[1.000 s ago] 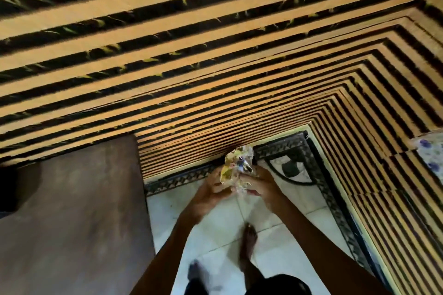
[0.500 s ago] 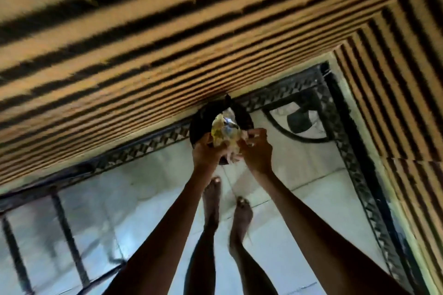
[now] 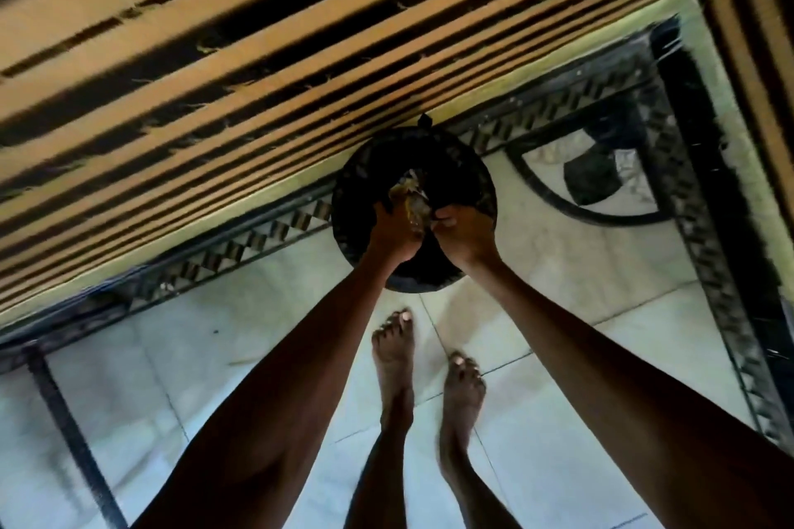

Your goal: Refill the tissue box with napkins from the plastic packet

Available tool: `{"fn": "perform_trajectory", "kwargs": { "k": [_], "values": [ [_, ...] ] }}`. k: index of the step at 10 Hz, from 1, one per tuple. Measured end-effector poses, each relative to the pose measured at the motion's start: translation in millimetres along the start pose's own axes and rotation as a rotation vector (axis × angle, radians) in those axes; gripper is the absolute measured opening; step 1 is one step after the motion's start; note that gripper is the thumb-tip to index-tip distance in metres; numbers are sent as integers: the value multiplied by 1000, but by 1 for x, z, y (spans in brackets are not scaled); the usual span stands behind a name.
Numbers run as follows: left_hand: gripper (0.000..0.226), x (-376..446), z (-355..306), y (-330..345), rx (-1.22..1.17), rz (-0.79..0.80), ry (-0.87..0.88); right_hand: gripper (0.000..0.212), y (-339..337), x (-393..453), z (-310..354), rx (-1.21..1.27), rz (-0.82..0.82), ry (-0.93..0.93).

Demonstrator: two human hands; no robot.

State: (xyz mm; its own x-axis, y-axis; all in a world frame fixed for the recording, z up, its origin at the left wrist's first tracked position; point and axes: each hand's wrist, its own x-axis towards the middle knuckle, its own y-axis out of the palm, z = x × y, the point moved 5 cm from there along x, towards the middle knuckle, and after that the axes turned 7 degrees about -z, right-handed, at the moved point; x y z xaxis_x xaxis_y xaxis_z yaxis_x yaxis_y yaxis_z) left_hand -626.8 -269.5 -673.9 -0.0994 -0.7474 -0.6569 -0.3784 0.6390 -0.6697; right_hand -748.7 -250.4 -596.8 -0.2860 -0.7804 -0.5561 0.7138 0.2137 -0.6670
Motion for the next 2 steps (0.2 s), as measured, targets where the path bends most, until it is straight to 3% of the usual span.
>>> {"fn": "perform_trajectory", "kwargs": {
  "k": [1, 2],
  "values": [
    [81, -40, -22, -37, -180, -63, -49, 25, -28, -26, 5, 83, 0, 34],
    [60, -97, -44, -86, -370, -210, -57, 27, -78, -69, 22, 195, -70, 45]
  ]
}}
